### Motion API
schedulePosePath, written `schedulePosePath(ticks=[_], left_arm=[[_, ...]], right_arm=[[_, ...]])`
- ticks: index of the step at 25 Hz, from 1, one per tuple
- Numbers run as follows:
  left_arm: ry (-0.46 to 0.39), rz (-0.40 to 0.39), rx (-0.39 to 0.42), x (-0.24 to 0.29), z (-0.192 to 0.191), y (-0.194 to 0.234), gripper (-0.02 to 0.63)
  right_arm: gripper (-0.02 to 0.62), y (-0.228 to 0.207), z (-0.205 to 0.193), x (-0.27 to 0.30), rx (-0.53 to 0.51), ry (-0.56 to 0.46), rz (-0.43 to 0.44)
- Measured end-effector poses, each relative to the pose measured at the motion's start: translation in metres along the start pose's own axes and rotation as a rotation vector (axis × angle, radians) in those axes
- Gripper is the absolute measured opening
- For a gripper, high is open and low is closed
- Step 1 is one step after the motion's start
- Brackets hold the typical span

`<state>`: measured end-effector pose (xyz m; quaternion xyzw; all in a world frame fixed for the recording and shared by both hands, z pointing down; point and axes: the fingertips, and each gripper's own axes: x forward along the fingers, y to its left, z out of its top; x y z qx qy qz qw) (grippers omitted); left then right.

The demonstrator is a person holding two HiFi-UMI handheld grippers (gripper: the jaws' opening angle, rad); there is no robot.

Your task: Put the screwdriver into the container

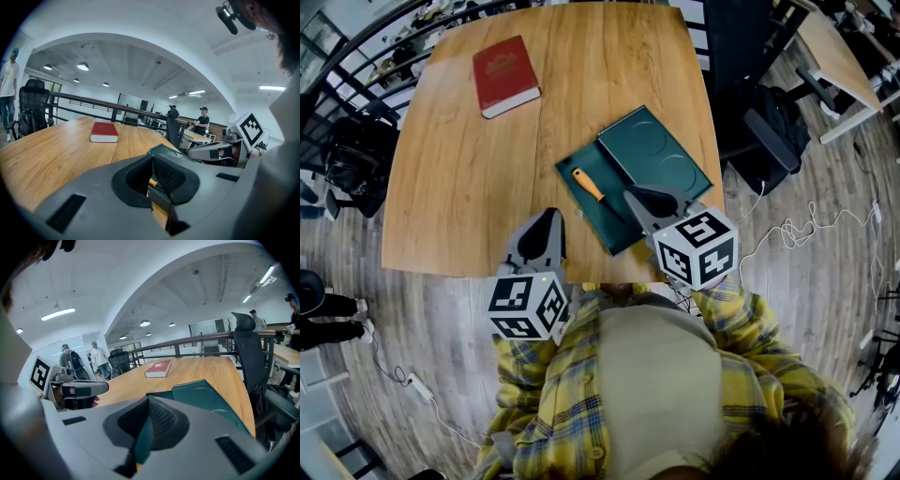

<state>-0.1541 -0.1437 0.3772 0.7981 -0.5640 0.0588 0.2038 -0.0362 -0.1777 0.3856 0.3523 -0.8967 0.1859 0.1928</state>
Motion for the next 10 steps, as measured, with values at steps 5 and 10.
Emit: schedulePosePath(ticks=[5,10], left_arm=[[0.001,-0.005,-0.001,0.0021,-0.0001,0.001,0.018],[0.003,-0.008,-0.002,0.0012,-0.0033,0.0002,0.018]], right_arm=[[0.064,0.0,0.0006,0.0022,-0.001,0.0,0.0],[0.064,0.0,-0.0003,0.0012,-0.002,-0.002,-0.003]])
